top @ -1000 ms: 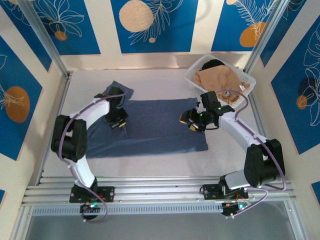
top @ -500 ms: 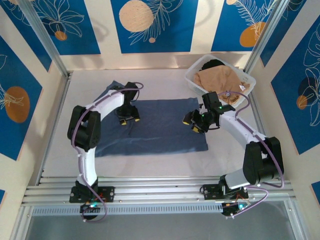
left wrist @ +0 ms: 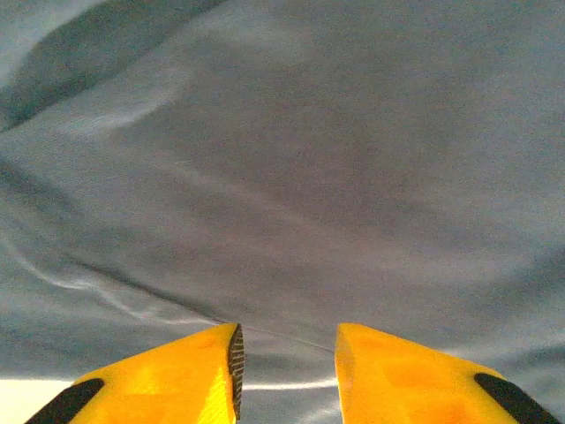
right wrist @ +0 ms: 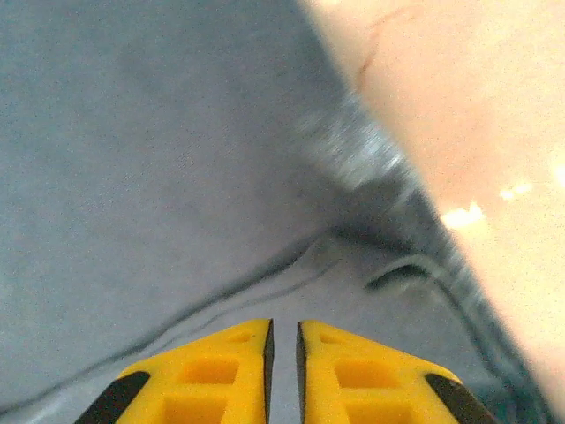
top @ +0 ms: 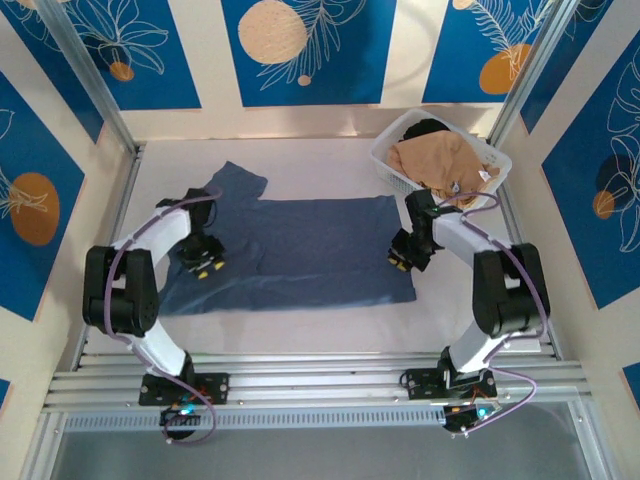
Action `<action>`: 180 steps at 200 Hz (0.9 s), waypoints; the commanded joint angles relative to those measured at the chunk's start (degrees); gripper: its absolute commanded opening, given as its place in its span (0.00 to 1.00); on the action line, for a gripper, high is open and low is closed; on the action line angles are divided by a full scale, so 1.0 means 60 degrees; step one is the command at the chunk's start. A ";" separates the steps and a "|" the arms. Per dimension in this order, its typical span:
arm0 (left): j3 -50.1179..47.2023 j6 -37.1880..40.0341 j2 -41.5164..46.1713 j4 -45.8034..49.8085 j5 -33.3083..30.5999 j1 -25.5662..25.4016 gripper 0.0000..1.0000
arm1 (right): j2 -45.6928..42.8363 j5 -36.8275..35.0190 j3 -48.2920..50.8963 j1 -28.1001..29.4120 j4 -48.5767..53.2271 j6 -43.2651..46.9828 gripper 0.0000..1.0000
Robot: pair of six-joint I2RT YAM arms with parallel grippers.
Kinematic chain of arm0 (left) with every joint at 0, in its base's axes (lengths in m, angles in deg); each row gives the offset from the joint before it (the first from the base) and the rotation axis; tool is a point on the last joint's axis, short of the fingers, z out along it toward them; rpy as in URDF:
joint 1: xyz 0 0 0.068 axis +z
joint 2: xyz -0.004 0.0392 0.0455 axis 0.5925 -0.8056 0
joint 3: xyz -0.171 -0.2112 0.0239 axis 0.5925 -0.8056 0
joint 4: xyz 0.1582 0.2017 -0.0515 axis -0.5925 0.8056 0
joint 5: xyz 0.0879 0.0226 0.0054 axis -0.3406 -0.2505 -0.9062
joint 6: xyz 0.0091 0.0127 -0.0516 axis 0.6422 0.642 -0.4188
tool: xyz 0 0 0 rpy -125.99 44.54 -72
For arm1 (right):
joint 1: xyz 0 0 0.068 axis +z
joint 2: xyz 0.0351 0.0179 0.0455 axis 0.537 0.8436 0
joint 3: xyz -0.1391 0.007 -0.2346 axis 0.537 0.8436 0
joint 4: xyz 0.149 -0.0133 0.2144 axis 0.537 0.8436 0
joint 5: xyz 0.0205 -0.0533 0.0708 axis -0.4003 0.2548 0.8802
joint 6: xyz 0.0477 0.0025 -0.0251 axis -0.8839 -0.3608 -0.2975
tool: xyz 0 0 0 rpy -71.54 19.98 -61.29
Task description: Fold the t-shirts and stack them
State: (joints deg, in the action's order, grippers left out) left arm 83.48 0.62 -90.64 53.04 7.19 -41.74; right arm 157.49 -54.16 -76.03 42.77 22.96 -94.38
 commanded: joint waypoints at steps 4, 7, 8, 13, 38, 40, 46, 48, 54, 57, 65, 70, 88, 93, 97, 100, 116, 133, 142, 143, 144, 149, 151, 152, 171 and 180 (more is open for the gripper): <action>-0.0280 0.0186 0.0305 -0.0188 0.0140 0.0408 0.32 | 0.0572 -0.0941 -0.0454 -0.0242 0.0440 0.0220 0.16; -0.0306 0.0222 0.0292 -0.0187 0.0117 0.0453 0.32 | 0.0619 -0.1016 -0.0469 -0.0276 0.0463 0.0247 0.16; -0.0317 0.0236 0.0288 -0.0185 0.0099 0.0472 0.32 | 0.0636 -0.1035 -0.0473 -0.0284 0.0467 0.0253 0.16; -0.0372 0.0296 0.0275 -0.0190 0.0020 0.0563 0.32 | 0.0708 -0.1162 -0.0491 -0.0327 0.0487 0.0309 0.16; -0.0684 0.0591 0.0179 -0.0225 -0.0410 0.1018 0.32 | 0.0849 -0.1406 -0.0532 -0.0454 0.0380 0.0645 0.15; -0.0702 0.0632 0.0162 -0.0226 -0.0455 0.1048 0.32 | 0.0860 -0.1403 -0.0546 -0.0454 0.0383 0.0671 0.15; -0.0769 0.0700 0.0097 -0.0234 -0.0595 0.1142 0.31 | 0.0887 -0.1404 -0.0599 -0.0464 0.0416 0.0722 0.15; -0.0785 0.0725 0.0065 -0.0228 -0.0633 0.1185 0.32 | 0.0898 -0.1399 -0.0607 -0.0464 0.0436 0.0749 0.15; -0.0855 0.0761 0.0015 -0.0234 -0.0763 0.1276 0.31 | 0.0893 -0.1401 -0.0625 -0.0453 0.0439 0.0784 0.15; -0.0895 0.0786 -0.0016 -0.0248 -0.0811 0.1331 0.31 | 0.0888 -0.1406 -0.0624 -0.0450 0.0441 0.0805 0.15; -0.0998 0.0839 -0.0078 -0.0319 -0.0895 0.1478 0.31 | 0.0823 -0.1378 -0.0624 -0.0441 0.0445 0.0835 0.15; -0.1040 0.0852 -0.0117 -0.0336 -0.0946 0.1559 0.31 | 0.0762 -0.1359 -0.0610 -0.0451 0.0443 0.0852 0.15; -0.1071 0.0990 -0.0134 -0.0435 -0.1134 0.1708 0.30 | 0.0485 -0.1420 -0.0609 -0.0337 0.0523 0.0959 0.15; -0.1038 0.1022 -0.0116 -0.0458 -0.1183 0.1710 0.30 | 0.0413 -0.1446 -0.0622 -0.0293 0.0579 0.0992 0.15; -0.1012 0.1056 -0.0105 -0.0474 -0.1206 0.1720 0.31 | 0.0339 -0.1460 -0.0637 -0.0264 0.0640 0.1021 0.15; -0.0991 0.1081 -0.0106 -0.0479 -0.1218 0.1716 0.31 | 0.0282 -0.1470 -0.0659 -0.0231 0.0691 0.1029 0.15; -0.0796 0.1155 -0.0016 -0.0336 -0.1354 0.1709 0.31 | -0.0137 -0.1642 -0.0712 0.0054 0.0989 0.1108 0.16; -0.0639 0.1111 0.0563 -0.0123 -0.1503 0.1554 0.33 | -0.0743 -0.1758 -0.0636 0.0487 0.1295 0.1099 0.18; -0.0571 0.1010 0.0965 0.0021 -0.1497 0.1402 0.34 | -0.1031 -0.1663 -0.0522 0.0762 0.1420 0.1017 0.19; -0.0566 0.0982 0.0998 0.0029 -0.1484 0.1386 0.35 | -0.1060 -0.1645 -0.0507 0.0791 0.1437 0.1012 0.19; -0.0564 0.0960 0.1051 0.0055 -0.1470 0.1371 0.35 | -0.1090 -0.1636 -0.0492 0.0828 0.1438 0.1002 0.19; -0.0561 0.0845 0.1242 0.0138 -0.1343 0.1281 0.35 | -0.1237 -0.1498 -0.0394 0.0960 0.1460 0.0961 0.20; -0.0572 0.0787 0.1300 0.0154 -0.1259 0.1242 0.35 | -0.1295 -0.1400 -0.0347 0.1013 0.1459 0.0951 0.21; -0.0574 0.0753 0.1333 0.0176 -0.1233 0.1233 0.35 | -0.1332 -0.1360 -0.0324 0.1048 0.1456 0.0950 0.21; -0.0823 0.0075 0.1631 0.0251 -0.0185 0.0896 0.35 | -0.1584 -0.0698 0.0106 0.1544 0.1413 0.0794 0.25; -0.1000 -0.0259 0.1611 0.0177 0.0210 0.0729 0.35 | -0.1579 -0.0339 0.0253 0.1721 0.1385 0.0720 0.26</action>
State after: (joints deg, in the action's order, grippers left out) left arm 78.30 4.38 -82.35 51.90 1.84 -34.64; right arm 148.79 -61.61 -77.62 50.35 28.49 -88.79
